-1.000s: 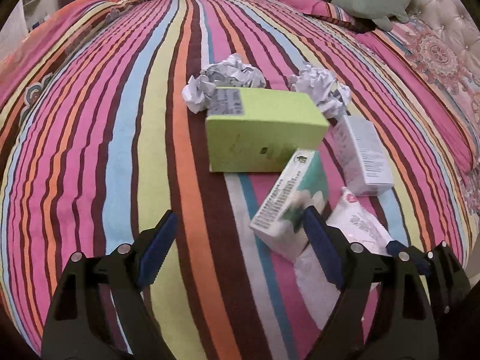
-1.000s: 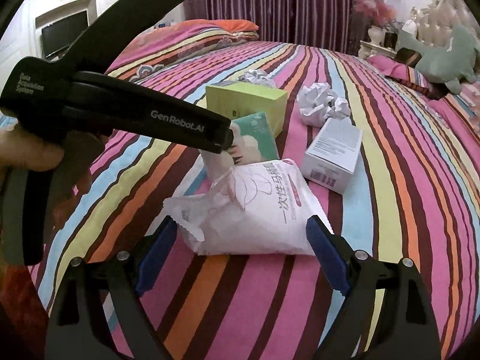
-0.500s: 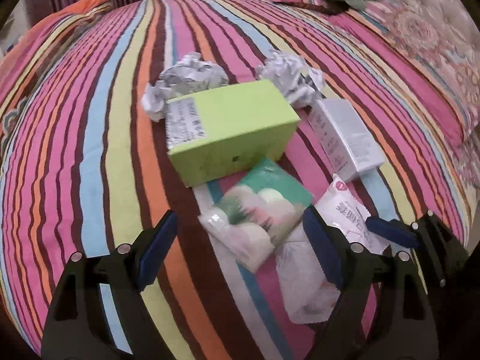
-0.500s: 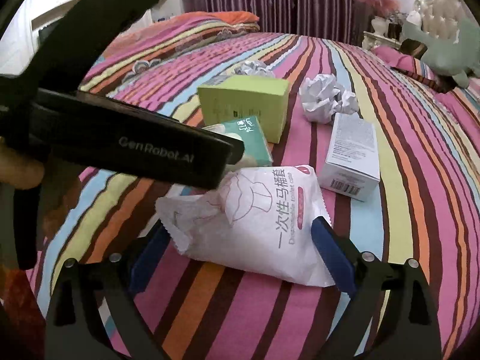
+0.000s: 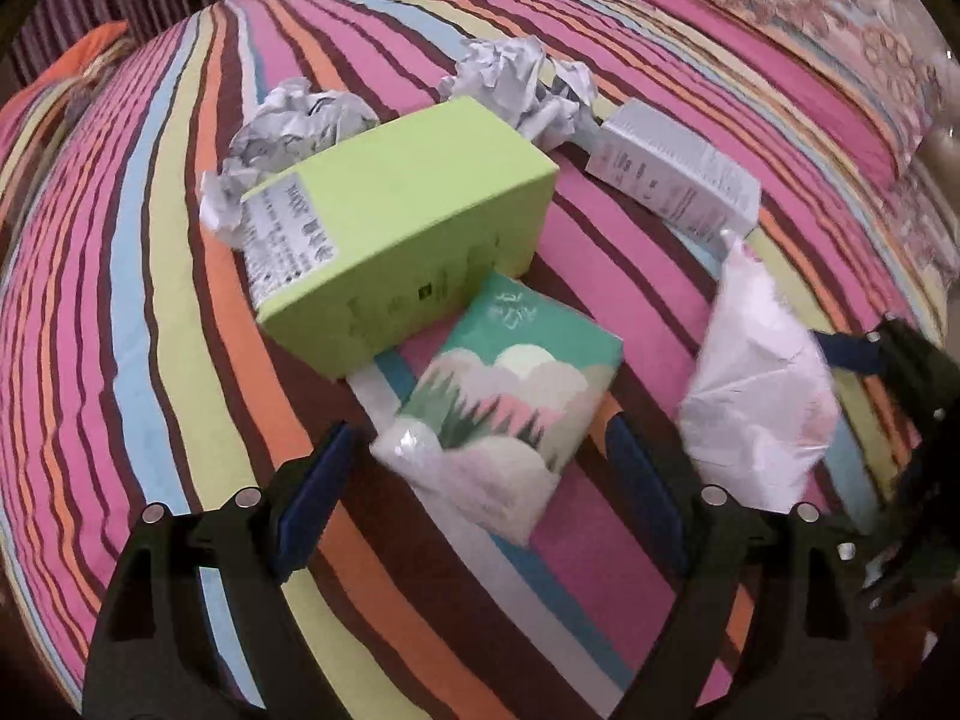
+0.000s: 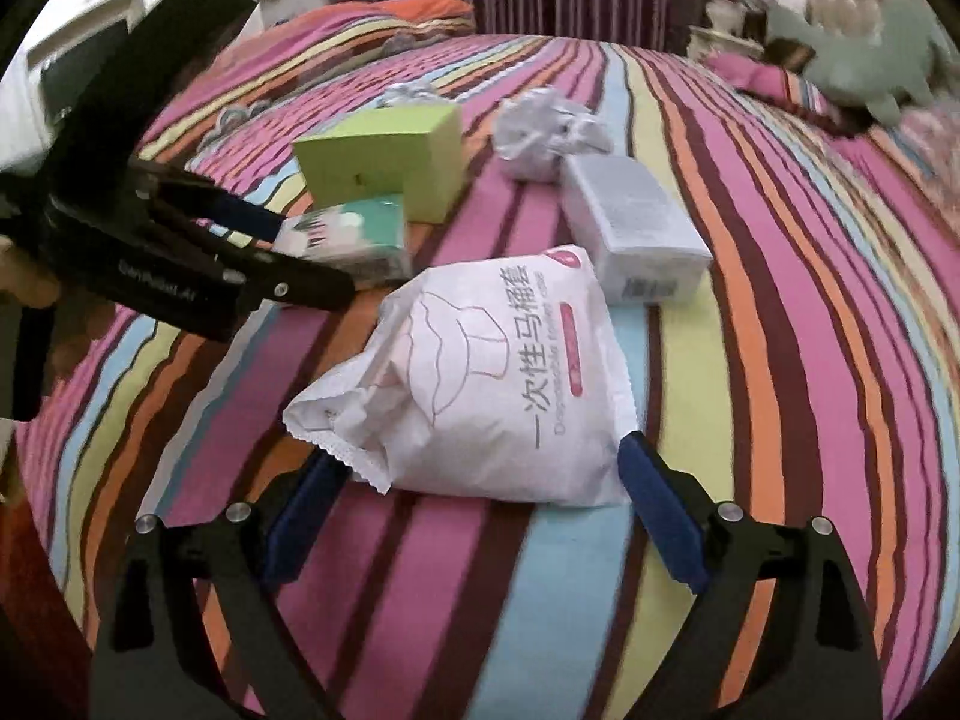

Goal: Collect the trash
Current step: 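Grasp the green tissue pack with the left tool while the right tool grasps the white plastic bag, then carry the tissue pack and white bag over the wastebasket with both tools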

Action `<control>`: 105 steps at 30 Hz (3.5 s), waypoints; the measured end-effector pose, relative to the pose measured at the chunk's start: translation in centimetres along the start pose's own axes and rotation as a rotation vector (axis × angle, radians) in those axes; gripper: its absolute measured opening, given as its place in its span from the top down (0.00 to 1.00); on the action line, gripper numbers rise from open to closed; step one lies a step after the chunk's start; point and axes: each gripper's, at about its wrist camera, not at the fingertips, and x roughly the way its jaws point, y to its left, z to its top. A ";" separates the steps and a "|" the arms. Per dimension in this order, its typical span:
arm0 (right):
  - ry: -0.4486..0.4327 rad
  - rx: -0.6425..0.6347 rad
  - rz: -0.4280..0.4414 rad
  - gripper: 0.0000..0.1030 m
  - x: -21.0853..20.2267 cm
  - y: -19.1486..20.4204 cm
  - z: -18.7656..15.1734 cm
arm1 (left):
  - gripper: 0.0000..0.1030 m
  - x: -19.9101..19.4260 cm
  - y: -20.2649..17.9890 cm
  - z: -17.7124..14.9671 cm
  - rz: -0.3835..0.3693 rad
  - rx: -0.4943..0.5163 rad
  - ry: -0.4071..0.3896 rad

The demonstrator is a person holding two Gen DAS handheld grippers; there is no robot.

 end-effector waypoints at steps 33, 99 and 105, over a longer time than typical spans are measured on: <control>-0.056 0.152 0.054 0.35 -4.8 1.7 -2.7 | 0.46 -5.0 -2.4 -10.5 -0.028 -0.278 -0.172; 0.567 0.558 0.248 0.35 -9.5 8.8 -27.0 | 0.46 -4.2 -20.0 -38.2 -0.109 -0.177 0.330; 0.651 0.558 0.228 0.35 -7.9 9.0 -27.5 | 0.46 -2.3 -20.2 -38.6 -0.107 -0.175 0.416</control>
